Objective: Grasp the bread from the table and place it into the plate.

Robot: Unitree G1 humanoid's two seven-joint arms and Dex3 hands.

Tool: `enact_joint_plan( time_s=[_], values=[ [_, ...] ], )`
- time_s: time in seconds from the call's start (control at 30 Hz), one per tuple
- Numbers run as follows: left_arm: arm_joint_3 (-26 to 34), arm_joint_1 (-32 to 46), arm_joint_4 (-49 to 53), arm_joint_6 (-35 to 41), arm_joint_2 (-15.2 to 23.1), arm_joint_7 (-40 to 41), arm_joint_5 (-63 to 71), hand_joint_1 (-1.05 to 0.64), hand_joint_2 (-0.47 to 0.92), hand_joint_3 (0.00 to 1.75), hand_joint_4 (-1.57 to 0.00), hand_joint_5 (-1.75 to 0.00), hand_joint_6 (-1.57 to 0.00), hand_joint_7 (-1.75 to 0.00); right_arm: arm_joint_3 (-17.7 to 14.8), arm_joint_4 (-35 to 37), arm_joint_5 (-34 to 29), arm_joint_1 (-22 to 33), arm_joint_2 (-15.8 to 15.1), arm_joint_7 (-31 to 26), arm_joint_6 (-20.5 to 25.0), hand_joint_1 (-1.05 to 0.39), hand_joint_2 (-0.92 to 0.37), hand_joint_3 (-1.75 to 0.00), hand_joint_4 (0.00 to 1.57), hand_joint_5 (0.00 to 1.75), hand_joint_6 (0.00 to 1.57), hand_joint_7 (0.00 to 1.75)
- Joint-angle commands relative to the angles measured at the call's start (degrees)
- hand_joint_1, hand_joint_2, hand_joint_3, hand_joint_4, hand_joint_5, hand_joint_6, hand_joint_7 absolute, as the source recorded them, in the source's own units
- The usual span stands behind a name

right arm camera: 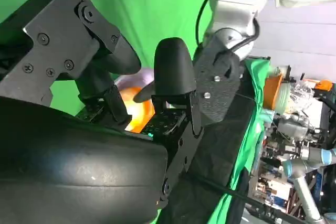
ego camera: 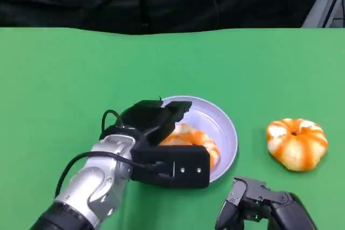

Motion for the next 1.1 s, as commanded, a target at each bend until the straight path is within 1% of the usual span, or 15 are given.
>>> enact_joint_plan(
  time_s=[0.03, 0.2, 0.27, 0.3, 0.33, 0.43, 0.53, 0.67, 0.7, 0.73, 0.77, 0.83, 0.87, 0.9, 1.1],
  values=[
    [0.21, 0.96, -3.14, 0.43, 2.16, -1.15, 0.11, -1.00, 0.92, 0.53, -0.01, 0.00, -0.03, -0.02, -0.74, -0.14, 0.10, 0.04, -0.39, -0.40, -0.61, 0.02, -0.28, -1.49, 0.89, 1.66, 0.78, 1.42],
    [4.11, 5.88, -10.93, -1.31, 4.58, 1.58, -2.41, -0.90, 0.92, 0.53, -0.05, -0.03, -0.06, -0.04, -0.64, -0.13, 0.49, 0.14, -0.18, -0.29, -0.57, 0.02, -0.28, -1.50, 0.90, 1.66, 0.78, 1.43],
    [8.01, 9.53, -15.27, -3.28, 4.99, 3.45, -6.09, -0.76, 0.92, 0.44, -0.16, -0.11, -0.16, -0.09, -0.58, 0.09, 0.53, 0.19, -0.14, -0.32, -0.84, 0.01, -0.28, -1.50, 0.90, 1.67, 0.77, 1.43],
    [10.77, 12.20, -18.28, -4.43, 5.08, 4.18, -9.03, -0.69, 0.92, 0.40, -0.17, -0.27, -0.21, -0.11, -0.53, 0.11, 0.50, 0.26, -0.13, -0.34, -0.94, 0.01, -0.28, -1.51, 0.90, 1.67, 0.77, 1.43],
    [12.63, 14.10, -20.42, -5.04, 5.09, 4.43, -11.09, -0.59, 0.92, 0.35, -0.17, -0.55, -0.29, -0.14, -0.51, 0.07, 0.45, 0.31, -0.16, -0.35, -0.99, 0.01, -0.27, -1.51, 0.89, 1.67, 0.77, 1.43],
    [16.94, 18.92, -25.77, -5.54, 4.70, 4.65, -15.83, -0.48, 0.92, 0.31, -0.26, -0.84, -0.41, -0.20, -0.52, -0.26, 0.40, 0.44, -0.33, -0.20, -0.89, 0.01, -0.28, -1.51, 0.89, 1.66, 0.77, 1.44],
    [20.72, 23.77, -31.79, -4.16, 3.84, 3.93, -20.24, -0.41, 0.92, 0.28, -0.42, -0.90, -0.55, -0.26, -0.63, -0.60, 0.53, 0.52, -0.42, -0.06, -0.50, 0.01, -0.28, -1.50, 0.89, 1.66, 0.77, 1.44],
    [21.04, 24.56, -33.14, -3.44, 3.94, 3.64, -21.06, -0.39, 0.92, 0.28, -0.46, -0.90, -0.58, -0.26, -0.65, -0.65, 0.54, 0.54, -0.42, -0.02, -0.45, 0.01, -0.28, -1.50, 0.89, 1.66, 0.77, 1.44],
    [24.08, 29.40, -36.71, -6.20, 2.37, 4.49, -26.53, -0.39, 0.92, 0.28, -0.46, -0.90, -0.58, -0.26, -0.53, -0.59, 0.57, 0.60, -0.34, -0.05, -0.47, 0.01, -0.28, -1.50, 0.89, 1.66, 0.77, 1.44],
    [26.38, 33.06, -39.42, -8.29, 1.22, 5.10, -30.74, -0.28, 0.86, 0.36, -0.59, -1.06, -0.72, -0.41, -0.44, -0.55, 0.59, 0.64, -0.28, -0.07, -0.48, 0.00, -0.28, -1.50, 0.89, 1.66, 0.77, 1.45],
    [28.00, 35.60, -41.29, -9.76, 0.42, 5.40, -33.67, -0.20, 0.70, 0.63, -0.67, -1.19, -0.74, -0.62, -0.38, -0.53, 0.60, 0.67, -0.25, -0.09, -0.48, 0.00, -0.29, -1.50, 0.89, 1.66, 0.77, 1.45],
    [29.59, 41.08, -44.79, -11.73, -1.06, 5.21, -38.31, -0.16, 0.59, 0.83, -0.71, -1.25, -0.74, -0.76, -0.29, -0.62, 0.40, 0.75, -0.26, -0.12, -0.40, 0.00, -0.29, -1.49, 0.89, 1.66, 0.77, 1.45],
    [30.19, 44.70, -46.90, -12.83, -1.86, 4.94, -40.82, -0.04, 0.53, 1.10, -0.77, -1.41, -0.78, -1.00, -0.26, -0.65, 0.17, 0.78, -0.31, -0.16, -0.43, -0.01, -0.29, -1.49, 0.90, 1.67, 0.77, 1.45],
    [30.70, 48.01, -48.17, -14.85, -2.34, 4.50, -43.17, 0.00, 0.49, 1.22, -0.79, -1.47, -0.78, -1.12, -0.27, -0.61, 0.08, 0.73, -0.36, -0.17, -0.47, -0.01, -0.28, -1.50, 0.90, 1.67, 0.77, 1.45],
    [31.85, 56.60, -48.73, -21.19, -4.40, 4.75, -48.25, 0.02, 0.43, 1.42, -0.82, -1.73, -0.76, -1.54, -0.47, -0.24, 0.43, 0.23, -0.45, -0.07, -0.66, -0.02, -0.27, -1.51, 0.90, 1.69, 0.77, 1.45]
  ],
)
